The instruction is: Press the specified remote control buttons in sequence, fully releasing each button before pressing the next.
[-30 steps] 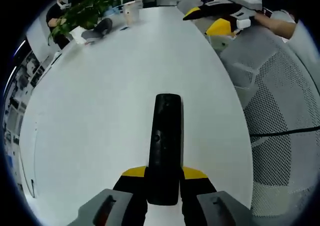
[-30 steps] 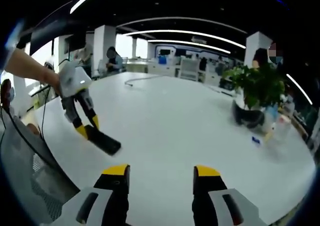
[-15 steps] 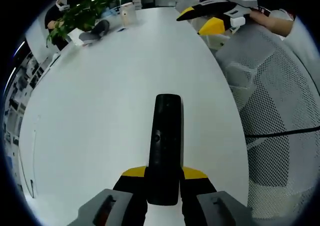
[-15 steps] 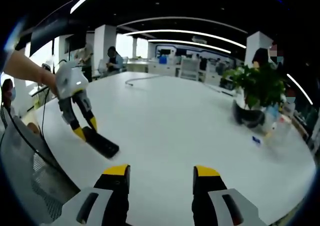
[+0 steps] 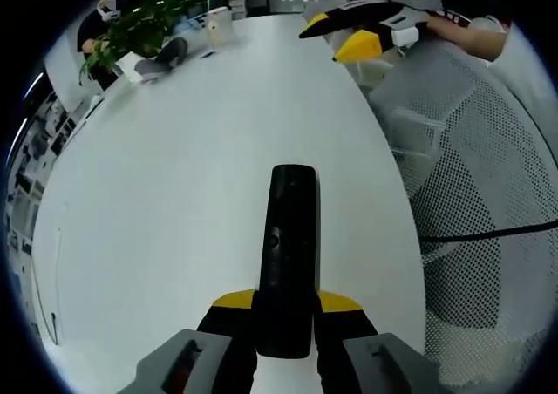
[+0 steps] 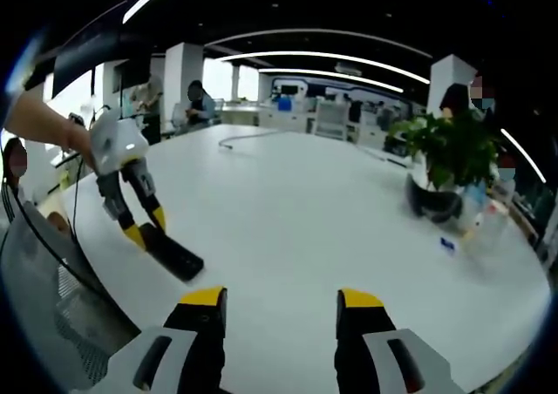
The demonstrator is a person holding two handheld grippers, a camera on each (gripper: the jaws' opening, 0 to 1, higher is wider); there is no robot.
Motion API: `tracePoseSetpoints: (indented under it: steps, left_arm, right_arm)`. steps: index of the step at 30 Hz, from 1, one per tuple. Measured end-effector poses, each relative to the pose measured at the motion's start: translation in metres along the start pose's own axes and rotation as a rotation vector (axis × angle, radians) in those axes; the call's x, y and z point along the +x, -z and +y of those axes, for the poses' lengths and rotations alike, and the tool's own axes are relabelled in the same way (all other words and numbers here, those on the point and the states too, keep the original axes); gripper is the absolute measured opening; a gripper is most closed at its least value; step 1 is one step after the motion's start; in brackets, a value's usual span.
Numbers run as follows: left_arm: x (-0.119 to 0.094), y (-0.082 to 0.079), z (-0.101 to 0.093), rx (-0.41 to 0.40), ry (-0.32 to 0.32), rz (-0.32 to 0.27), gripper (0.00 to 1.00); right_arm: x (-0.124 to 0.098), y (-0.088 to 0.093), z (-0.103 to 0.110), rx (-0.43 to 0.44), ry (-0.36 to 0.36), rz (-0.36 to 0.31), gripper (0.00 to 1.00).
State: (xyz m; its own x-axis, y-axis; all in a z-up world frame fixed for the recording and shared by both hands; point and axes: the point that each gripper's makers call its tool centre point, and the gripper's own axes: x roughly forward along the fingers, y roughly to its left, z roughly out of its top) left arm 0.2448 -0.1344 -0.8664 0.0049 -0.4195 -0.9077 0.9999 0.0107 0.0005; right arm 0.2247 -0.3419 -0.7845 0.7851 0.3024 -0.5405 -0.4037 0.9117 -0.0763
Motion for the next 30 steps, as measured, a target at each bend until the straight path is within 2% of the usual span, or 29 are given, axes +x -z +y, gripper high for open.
tracePoseSetpoints:
  steps: [30]
  left_arm:
    - [0.0,-0.002,-0.02,0.027,0.015,-0.008,0.23]
  right_arm:
    - [0.001,0.002,0.002,-0.006,-0.007,0.008,0.47]
